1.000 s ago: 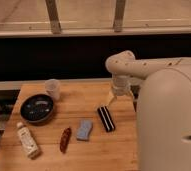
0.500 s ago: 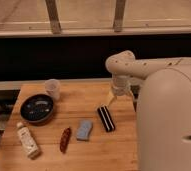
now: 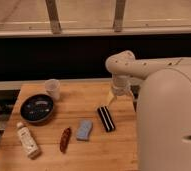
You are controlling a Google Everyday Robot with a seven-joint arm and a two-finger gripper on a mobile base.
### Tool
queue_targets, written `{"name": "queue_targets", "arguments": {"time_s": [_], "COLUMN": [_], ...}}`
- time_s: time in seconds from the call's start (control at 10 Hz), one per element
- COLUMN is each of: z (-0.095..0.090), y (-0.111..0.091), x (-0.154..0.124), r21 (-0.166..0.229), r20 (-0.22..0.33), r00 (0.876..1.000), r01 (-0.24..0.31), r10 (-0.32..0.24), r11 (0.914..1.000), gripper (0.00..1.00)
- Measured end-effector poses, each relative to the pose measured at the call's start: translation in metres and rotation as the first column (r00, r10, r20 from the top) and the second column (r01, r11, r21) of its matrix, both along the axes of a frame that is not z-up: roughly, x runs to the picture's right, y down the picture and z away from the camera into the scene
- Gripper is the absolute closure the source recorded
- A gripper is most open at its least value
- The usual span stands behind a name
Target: Drag the pepper across the table
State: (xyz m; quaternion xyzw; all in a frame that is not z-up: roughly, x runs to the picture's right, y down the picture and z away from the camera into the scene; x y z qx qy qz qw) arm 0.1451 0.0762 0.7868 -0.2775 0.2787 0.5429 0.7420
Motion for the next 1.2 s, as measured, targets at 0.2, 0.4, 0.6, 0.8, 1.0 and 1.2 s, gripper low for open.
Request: {"name": "queue_targets", "arguments": {"time_s": [0.2,0.4,0.6,0.8,1.0,1.2], "z": [-0.002,-0.006,-0.010,-0.014,-0.017,-0.026], "y": [0.002,0.013,0.019,0.023,0.027,0.042], "x": [-0.010,-0.052,-0.094,-0.141,-0.184,-0.230], "r21": [-0.007,-0.027,-0.030,-0.026,-0.018,-0.011], "r20": [0.010,0.044,0.080,0.132,0.184,0.259], "r00": [0.999,0.996,0.990,0.981,0.969,0.943], "r01": [0.034,0.074,0.115,0.148,0.173,0.221], "r10": [-0.034,-0.072,-0.113,-0.143,-0.166,-0.211], "r11": [0.9994,0.9969,0.9929,0.9886,0.9848,0.9751], "gripper": [0.20,0.20,0.20,0.20,0.20,0.20]}}
